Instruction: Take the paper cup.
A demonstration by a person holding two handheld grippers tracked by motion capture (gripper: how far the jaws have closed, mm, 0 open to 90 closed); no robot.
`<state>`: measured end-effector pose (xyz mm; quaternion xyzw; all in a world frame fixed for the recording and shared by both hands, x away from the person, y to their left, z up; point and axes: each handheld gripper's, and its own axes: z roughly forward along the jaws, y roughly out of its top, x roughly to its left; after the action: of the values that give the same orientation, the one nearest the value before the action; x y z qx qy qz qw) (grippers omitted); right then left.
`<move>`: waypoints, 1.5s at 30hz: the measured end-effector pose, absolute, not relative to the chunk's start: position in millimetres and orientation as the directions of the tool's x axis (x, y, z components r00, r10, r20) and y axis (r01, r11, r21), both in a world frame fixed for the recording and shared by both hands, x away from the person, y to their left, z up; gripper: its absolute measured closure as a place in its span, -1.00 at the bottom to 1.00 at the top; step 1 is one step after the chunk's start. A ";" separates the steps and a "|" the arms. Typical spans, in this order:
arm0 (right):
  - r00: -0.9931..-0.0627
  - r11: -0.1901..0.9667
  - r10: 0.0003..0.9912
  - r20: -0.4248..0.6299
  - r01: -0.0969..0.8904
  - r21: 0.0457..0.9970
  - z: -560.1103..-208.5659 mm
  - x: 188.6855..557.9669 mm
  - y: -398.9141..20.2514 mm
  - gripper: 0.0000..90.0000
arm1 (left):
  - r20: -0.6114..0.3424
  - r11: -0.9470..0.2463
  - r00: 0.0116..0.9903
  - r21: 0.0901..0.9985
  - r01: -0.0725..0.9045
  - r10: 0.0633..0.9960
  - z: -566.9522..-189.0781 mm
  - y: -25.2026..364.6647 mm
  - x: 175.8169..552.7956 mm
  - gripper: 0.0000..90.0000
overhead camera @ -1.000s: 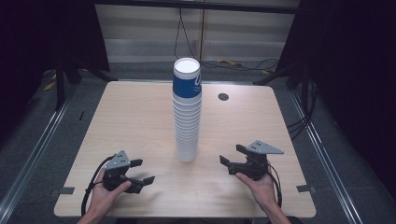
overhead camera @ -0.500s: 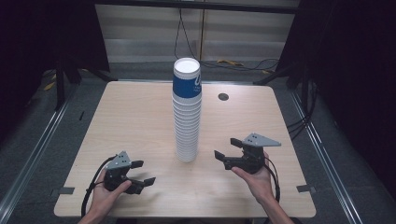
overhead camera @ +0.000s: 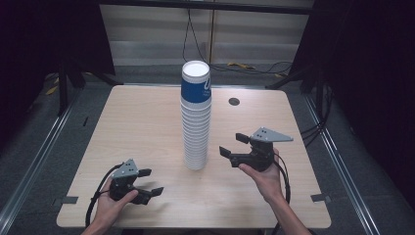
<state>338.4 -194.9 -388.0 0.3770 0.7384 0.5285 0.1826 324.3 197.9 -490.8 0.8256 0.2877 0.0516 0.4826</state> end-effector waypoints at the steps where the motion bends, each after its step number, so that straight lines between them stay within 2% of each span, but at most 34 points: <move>1: -0.649 0.157 0.750 0.125 0.360 0.920 -383.6 338.7 -194.8 -0.57 | -0.192 -0.369 0.829 0.827 0.425 0.525 -490.8 197.9 324.3 -0.65; 9: -0.688 0.163 0.717 0.108 0.317 0.934 -350.7 344.2 -190.8 -0.69 | -0.193 -0.365 0.829 0.829 0.425 0.525 -490.7 198.7 324.6 -0.65; 26: -0.750 0.152 0.657 0.073 0.226 0.962 -300.4 354.6 -169.9 -0.65 | -0.192 -0.364 0.834 0.832 0.418 0.518 -490.5 198.7 323.6 -0.65; 45: -0.810 0.199 0.585 0.042 0.194 0.961 -252.3 376.5 -150.5 -0.68 | -0.189 -0.371 0.836 0.830 0.416 0.514 -490.8 198.4 323.6 -0.65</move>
<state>376.5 -150.5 -252.3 0.2578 0.7556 0.5779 0.1693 323.6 198.4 -490.8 0.8263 0.2814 0.0507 0.4852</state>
